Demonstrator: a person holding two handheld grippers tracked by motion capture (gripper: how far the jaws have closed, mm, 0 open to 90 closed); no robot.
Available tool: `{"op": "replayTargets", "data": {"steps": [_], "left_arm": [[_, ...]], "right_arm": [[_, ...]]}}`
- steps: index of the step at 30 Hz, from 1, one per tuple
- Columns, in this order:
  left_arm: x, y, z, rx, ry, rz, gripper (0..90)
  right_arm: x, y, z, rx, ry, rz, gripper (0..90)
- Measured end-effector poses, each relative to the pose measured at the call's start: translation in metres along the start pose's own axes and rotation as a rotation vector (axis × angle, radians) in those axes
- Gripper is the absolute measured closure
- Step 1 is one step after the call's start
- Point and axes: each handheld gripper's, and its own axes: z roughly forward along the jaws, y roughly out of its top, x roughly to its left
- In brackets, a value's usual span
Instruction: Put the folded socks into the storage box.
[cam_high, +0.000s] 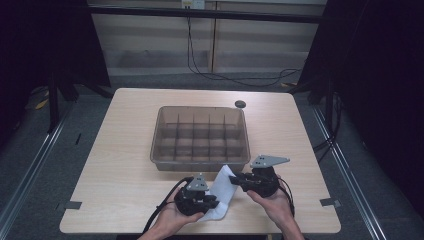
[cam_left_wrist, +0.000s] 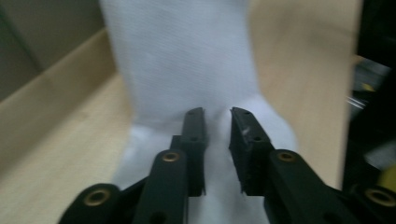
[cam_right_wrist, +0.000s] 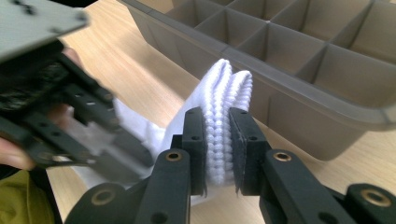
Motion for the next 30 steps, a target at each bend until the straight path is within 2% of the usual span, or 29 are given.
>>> {"op": "replayTargets", "data": {"steps": [2,4,6,8,10,12,17,19,20,26,30], "left_arm": [[0.002,-0.001,-0.009,0.004,-0.013,-0.005,77.7],[0.005,-0.002,-0.024,-0.013,0.004,0.004,80.9],[0.011,-0.004,-0.039,-0.032,0.006,-0.012,83.2],[0.017,-0.009,-0.051,-0.032,0.022,-0.01,85.6],[0.021,-0.017,-0.059,-0.015,0.046,-0.014,85.8],[0.026,-0.024,-0.062,0.004,0.051,-0.017,85.7],[0.029,-0.034,-0.055,0.042,0.061,-0.016,85.3],[0.027,-0.036,-0.047,0.07,0.069,0.0,84.6],[0.026,-0.037,-0.043,0.05,0.058,-0.001,84.3],[0.02,-0.031,-0.034,0.053,0.054,-0.002,84.6],[0.014,-0.026,-0.027,0.053,0.065,0.008,84.5]], "right_arm": [[-0.003,-0.002,-0.003,-0.012,0.0,0.014,78.0],[-0.005,-0.003,-0.006,-0.013,-0.005,0.017,78.0],[-0.006,-0.004,-0.009,-0.015,-0.009,0.018,78.0],[-0.007,-0.006,-0.012,-0.016,-0.017,0.026,78.0],[-0.01,-0.008,-0.016,-0.016,-0.024,0.027,78.0],[-0.012,-0.01,-0.018,-0.015,-0.033,0.033,78.0],[-0.016,-0.014,-0.025,-0.013,-0.051,0.046,78.0],[-0.018,-0.015,-0.028,-0.016,-0.054,0.052,78.0],[-0.018,-0.016,-0.028,-0.019,-0.056,0.056,78.0],[-0.017,-0.01,-0.031,-0.03,-0.058,0.053,77.9],[-0.012,-0.002,-0.033,-0.041,-0.047,0.038,77.9]]}}
